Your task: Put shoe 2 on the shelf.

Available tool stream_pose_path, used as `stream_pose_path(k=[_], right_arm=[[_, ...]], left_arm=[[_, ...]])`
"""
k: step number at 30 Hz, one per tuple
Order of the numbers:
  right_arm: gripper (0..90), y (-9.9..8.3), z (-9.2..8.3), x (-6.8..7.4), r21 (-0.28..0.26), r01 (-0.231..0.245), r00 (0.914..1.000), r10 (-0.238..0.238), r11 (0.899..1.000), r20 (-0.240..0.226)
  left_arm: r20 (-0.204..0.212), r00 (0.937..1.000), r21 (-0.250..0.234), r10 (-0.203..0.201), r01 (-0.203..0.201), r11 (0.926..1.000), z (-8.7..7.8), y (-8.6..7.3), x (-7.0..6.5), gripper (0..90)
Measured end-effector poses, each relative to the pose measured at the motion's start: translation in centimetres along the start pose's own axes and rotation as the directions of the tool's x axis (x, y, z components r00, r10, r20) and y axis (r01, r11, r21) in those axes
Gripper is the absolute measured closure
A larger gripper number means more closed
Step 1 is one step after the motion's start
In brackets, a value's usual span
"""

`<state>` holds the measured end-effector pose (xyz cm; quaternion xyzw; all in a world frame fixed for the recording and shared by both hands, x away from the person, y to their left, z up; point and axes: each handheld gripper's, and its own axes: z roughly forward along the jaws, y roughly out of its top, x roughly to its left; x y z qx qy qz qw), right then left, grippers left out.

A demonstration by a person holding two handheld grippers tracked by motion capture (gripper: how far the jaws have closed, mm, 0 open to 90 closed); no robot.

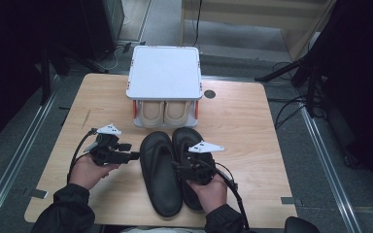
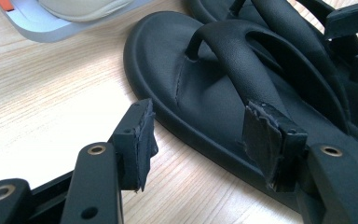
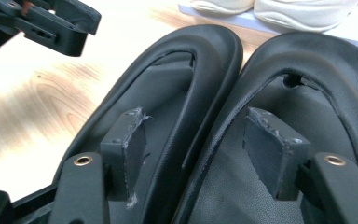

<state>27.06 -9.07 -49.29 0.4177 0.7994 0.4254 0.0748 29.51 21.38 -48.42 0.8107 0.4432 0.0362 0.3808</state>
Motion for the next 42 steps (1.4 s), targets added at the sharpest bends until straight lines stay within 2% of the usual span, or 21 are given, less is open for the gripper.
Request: stream_pose_path(k=[5, 12, 16, 20, 24, 30, 33, 37, 42], right_arm=[[35.8, -0.1, 0.8, 0.2, 0.01, -0.013, 0.999, 0.012, 1.0, 0.044], [38.9, -0.4, 2.3, 0.9, 0.047, -0.008, 0.9977, 0.005, 0.999, 0.068], [42.2, -0.3, 2.8, 1.4, 0.058, -0.046, 0.9942, 0.04, 0.997, 0.1], [47.2, -0.4, 3.1, 1.4, 0.067, -0.061, 0.992, 0.053, 0.996, 0.115], [51.1, -0.5, 3.4, 1.4, 0.073, -0.066, 0.992, 0.058, 0.995, 0.112], [54.8, -0.6, 3.4, 1.3, 0.075, -0.043, 0.992, 0.034, 0.996, 0.122], [58.7, -0.5, 3.4, 1.2, 0.079, -0.068, 0.9916, 0.058, 0.995, 0.115], [66.2, -0.5, 3.4, 1.1, 0.076, -0.06, 0.9893, 0.049, 0.995, 0.137], [69.3, -0.5, 3.2, 0.9, 0.07, -0.102, 0.9862, 0.092, 0.992, 0.138]], left_arm=[[0.001, 1.0, -0.001, -0.001, 0.001, 1.0, 0.0, 0.0, 0.0, 43.7], [0.0, 1.0, -0.003, -0.001, 0.001, 1.0, 0.0, 0.0, 0.1, 43.6], [0.002, 1.0, -0.003, -0.003, 0.003, 1.0, -0.1, 0.0, 0.1, 43.6], [0.003, 1.0, -0.005, -0.004, 0.004, 1.0, -0.1, 0.0, 0.1, 43.6], [-0.004, 1.0, -0.003, -0.002, 0.002, 1.0, 0.0, 0.0, 0.1, 43.5], [-0.004, 0.9999, -0.008, -0.009, 0.009, 0.9999, -0.1, 0.0, 0.2, 43.5], [-0.004, 0.9999, -0.006, -0.014, 0.014, 0.9999, -0.1, 0.0, 0.2, 43.3], [-0.002, 0.9999, -0.004, -0.017, 0.017, 0.9998, -0.1, -0.1, 0.3, 43.1], [-0.008, 0.9998, -0.007, -0.021, 0.02, 0.9998, -0.1, -0.1, 0.5, 43.0]])
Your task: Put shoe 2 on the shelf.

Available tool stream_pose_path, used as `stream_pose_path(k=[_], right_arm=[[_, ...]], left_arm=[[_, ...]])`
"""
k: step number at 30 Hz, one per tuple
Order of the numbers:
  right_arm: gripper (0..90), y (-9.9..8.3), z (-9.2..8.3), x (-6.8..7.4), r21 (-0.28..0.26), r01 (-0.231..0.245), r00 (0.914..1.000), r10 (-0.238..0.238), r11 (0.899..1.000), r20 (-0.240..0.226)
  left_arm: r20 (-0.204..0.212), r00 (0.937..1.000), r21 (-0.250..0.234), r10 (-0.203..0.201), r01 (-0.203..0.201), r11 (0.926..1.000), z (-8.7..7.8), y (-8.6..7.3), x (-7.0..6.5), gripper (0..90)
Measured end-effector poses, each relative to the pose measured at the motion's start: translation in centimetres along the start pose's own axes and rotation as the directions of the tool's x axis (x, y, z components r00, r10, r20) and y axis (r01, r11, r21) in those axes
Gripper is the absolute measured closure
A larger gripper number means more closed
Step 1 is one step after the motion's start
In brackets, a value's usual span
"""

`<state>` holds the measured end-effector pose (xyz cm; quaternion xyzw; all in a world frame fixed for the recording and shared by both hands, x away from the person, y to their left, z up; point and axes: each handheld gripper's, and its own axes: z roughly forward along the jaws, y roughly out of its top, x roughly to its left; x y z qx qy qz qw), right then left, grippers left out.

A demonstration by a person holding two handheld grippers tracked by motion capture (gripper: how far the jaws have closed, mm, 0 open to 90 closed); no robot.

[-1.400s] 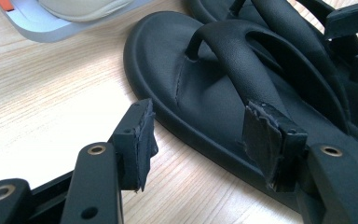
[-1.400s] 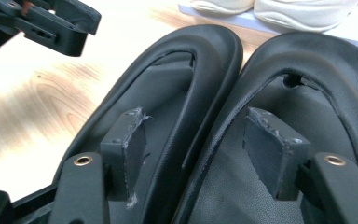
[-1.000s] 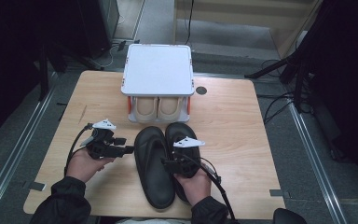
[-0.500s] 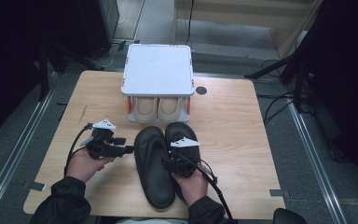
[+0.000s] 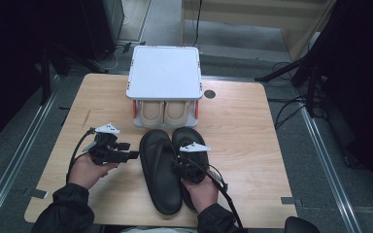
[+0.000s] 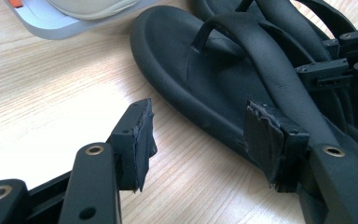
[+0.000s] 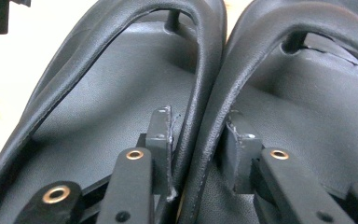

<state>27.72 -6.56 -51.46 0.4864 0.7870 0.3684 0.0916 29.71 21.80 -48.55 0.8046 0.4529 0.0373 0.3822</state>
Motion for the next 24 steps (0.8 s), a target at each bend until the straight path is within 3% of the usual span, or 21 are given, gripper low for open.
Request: stream_pose_path(k=[4, 13, 20, 24], right_arm=[[73.0, 0.0, -0.2, -0.2, 0.001, -0.044, 0.999, 0.044, 0.999, -0.002], [75.9, 0.1, -0.5, -0.6, 0.015, -0.07, 0.9976, 0.07, 0.997, 0.002], [76.2, 0.2, -1.2, -1.2, 0.032, -0.057, 0.9983, 0.058, 0.998, -0.01], [76.3, 0.3, -2.1, -1.7, 0.039, -0.017, 0.999, 0.019, 0.999, -0.041]], left_arm=[[0.003, 1.0, 0.002, -0.001, 0.001, 1.0, 0.0, 0.0, 0.0, 42.8], [0.002, 0.9999, -0.004, -0.012, 0.012, 0.9999, 0.0, 0.1, 0.2, 42.4], [0.0, 0.9999, -0.007, -0.016, 0.016, 0.9998, -0.3, 0.0, 0.4, 41.3], [-0.005, 0.9998, -0.008, -0.018, 0.018, 0.9998, -0.2, 0.1, 0.5, 40.4]])
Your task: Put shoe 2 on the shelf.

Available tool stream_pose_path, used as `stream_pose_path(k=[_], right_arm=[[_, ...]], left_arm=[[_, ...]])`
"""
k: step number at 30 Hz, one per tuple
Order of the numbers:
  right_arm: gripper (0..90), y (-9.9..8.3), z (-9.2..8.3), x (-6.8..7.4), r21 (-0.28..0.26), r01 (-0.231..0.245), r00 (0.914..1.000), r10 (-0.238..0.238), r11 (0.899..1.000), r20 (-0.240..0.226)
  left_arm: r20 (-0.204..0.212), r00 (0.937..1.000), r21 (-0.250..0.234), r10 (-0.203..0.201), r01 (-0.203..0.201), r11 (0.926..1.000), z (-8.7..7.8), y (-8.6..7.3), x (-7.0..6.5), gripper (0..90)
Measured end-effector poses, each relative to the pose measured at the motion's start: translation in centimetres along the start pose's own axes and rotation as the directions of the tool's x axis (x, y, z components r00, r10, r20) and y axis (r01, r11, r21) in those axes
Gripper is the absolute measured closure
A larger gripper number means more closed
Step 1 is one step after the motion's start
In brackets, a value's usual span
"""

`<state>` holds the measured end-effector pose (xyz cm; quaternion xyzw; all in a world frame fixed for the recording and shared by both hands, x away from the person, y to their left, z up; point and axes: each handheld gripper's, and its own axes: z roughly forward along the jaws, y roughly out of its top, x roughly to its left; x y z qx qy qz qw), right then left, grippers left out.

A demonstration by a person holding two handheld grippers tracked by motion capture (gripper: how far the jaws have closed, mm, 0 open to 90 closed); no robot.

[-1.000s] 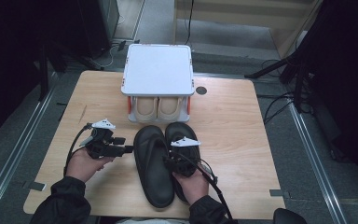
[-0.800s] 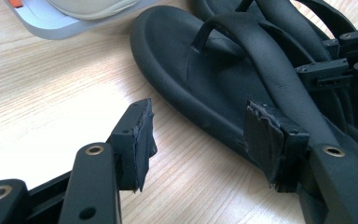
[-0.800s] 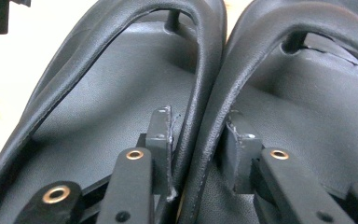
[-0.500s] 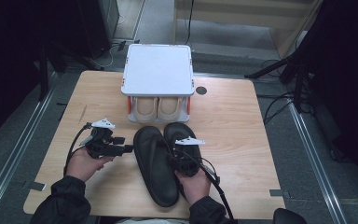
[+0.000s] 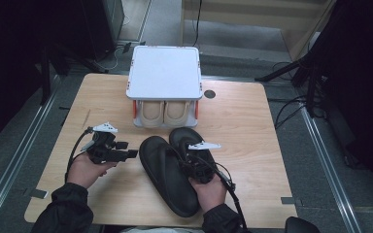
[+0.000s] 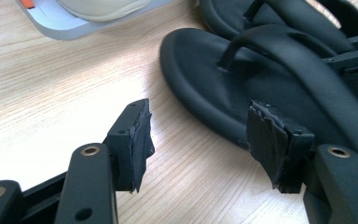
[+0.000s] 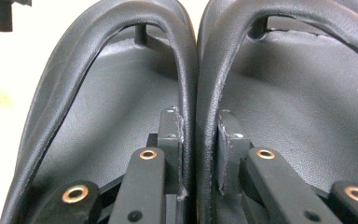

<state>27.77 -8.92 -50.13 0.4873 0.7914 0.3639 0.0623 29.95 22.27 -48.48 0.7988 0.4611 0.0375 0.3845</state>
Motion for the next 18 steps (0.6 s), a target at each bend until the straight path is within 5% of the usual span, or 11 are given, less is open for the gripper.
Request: stream_pose_path(k=[9, 14, 18], right_arm=[[76.2, 0.4, -1.1, -1.2, 0.011, 0.102, 0.9873, -0.1, 0.995, -0.123], [76.2, 1.0, -1.4, -1.2, 0.015, 0.196, 0.9631, -0.189, 0.981, -0.192], [76.2, 1.4, -1.6, -1.0, 0.015, 0.27, 0.9334, -0.258, 0.963, -0.25]], left_arm=[[-0.019, 0.9997, -0.003, -0.015, 0.015, 0.9999, -0.3, 0.0, 0.7, 39.6], [-0.035, 0.9991, -0.007, -0.022, 0.022, 0.9997, -0.6, -0.1, 1.2, 39.5], [-0.042, 0.9984, -0.015, -0.037, 0.037, 0.9992, -0.9, -0.2, 1.6, 39.5]])
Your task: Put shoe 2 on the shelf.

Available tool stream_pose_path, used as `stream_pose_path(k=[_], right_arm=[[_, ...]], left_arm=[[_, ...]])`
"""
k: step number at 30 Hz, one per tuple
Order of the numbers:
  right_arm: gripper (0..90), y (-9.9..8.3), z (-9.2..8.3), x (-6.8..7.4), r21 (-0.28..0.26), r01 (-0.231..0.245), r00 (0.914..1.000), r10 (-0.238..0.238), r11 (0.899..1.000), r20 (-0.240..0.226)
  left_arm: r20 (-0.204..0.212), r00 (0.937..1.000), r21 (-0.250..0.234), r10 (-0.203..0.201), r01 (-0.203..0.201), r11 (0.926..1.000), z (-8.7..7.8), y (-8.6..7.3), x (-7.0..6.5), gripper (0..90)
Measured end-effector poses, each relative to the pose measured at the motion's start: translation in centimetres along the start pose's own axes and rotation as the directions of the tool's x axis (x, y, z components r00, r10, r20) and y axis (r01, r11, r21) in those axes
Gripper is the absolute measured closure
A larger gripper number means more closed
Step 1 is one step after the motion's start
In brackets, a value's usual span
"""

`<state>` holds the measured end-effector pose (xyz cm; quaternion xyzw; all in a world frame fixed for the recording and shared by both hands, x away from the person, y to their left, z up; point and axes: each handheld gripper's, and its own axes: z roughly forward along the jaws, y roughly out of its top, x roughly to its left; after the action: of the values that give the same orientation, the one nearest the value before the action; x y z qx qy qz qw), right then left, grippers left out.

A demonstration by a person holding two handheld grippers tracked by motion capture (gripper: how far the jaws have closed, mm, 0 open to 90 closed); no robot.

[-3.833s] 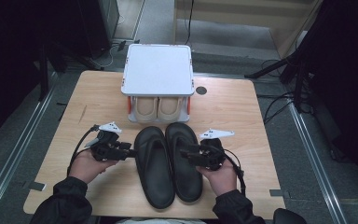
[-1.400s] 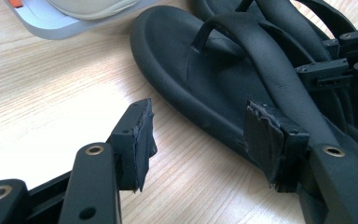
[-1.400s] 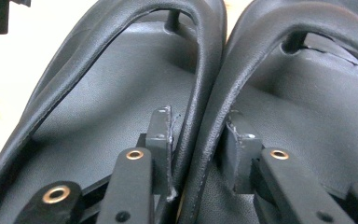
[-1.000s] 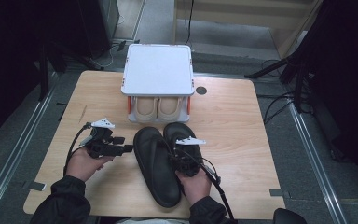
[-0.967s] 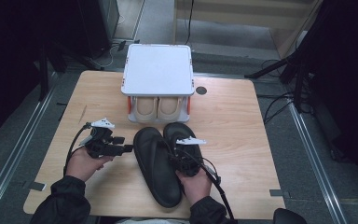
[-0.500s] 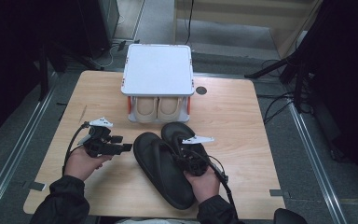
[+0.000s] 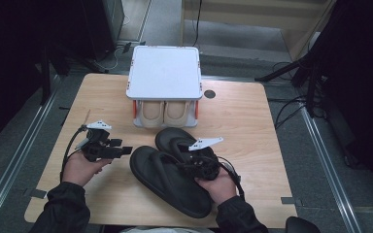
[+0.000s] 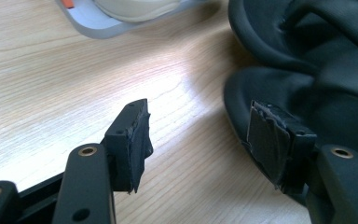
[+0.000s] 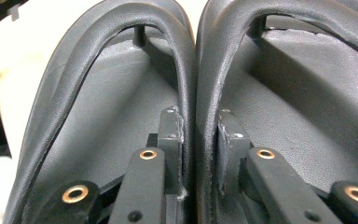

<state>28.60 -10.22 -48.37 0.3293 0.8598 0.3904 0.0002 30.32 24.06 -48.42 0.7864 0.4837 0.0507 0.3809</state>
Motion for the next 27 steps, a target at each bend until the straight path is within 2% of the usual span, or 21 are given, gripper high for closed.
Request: stream_pose_path(k=[3, 6, 12, 17, 24, 26, 27], right_arm=[[76.2, 0.3, 0.0, -0.2, 0.033, 0.042, 0.9975, -0.04, 0.999, -0.058], [76.2, 0.5, 0.4, -1.0, 0.075, 0.062, 0.9936, -0.055, 0.995, -0.099], [76.2, 1.1, 0.9, -1.8, 0.093, 0.101, 0.9901, -0.091, 0.99, -0.107], [76.2, 2.1, 1.2, -2.2, 0.087, 0.13, 0.9837, -0.118, 0.988, -0.136], [76.2, 4.0, 1.5, -2.4, 0.111, 0.206, 0.9644, -0.182, 0.972, -0.192], [76.2, 4.7, 1.4, -2.4, 0.109, 0.229, 0.9567, -0.203, 0.967, -0.209], [76.2, 5.1, 1.2, -2.4, 0.106, 0.251, 0.9493, -0.223, 0.962, -0.222]], left_arm=[[-0.006, 1.0, -0.003, -0.004, 0.004, 1.0, -0.2, -0.1, 0.2, 39.4], [-0.013, 0.9999, -0.005, -0.006, 0.006, 1.0, -0.4, -0.3, 0.4, 39.3], [-0.032, 0.9993, -0.014, -0.018, 0.018, 0.9997, -0.9, -0.8, 0.6, 39.2], [-0.046, 0.9984, -0.022, -0.033, 0.032, 0.9992, -1.4, -1.3, 0.8, 39.2], [-0.059, 0.9965, -0.029, -0.058, 0.057, 0.998, -2.2, -2.0, 1.2, 38.9], [-0.068, 0.9957, -0.026, -0.064, 0.063, 0.9977, -2.3, -2.2, 1.3, 38.9], [-0.07, 0.9954, -0.024, -0.065, 0.063, 0.9977, -2.3, -2.3, 1.4, 38.9]])
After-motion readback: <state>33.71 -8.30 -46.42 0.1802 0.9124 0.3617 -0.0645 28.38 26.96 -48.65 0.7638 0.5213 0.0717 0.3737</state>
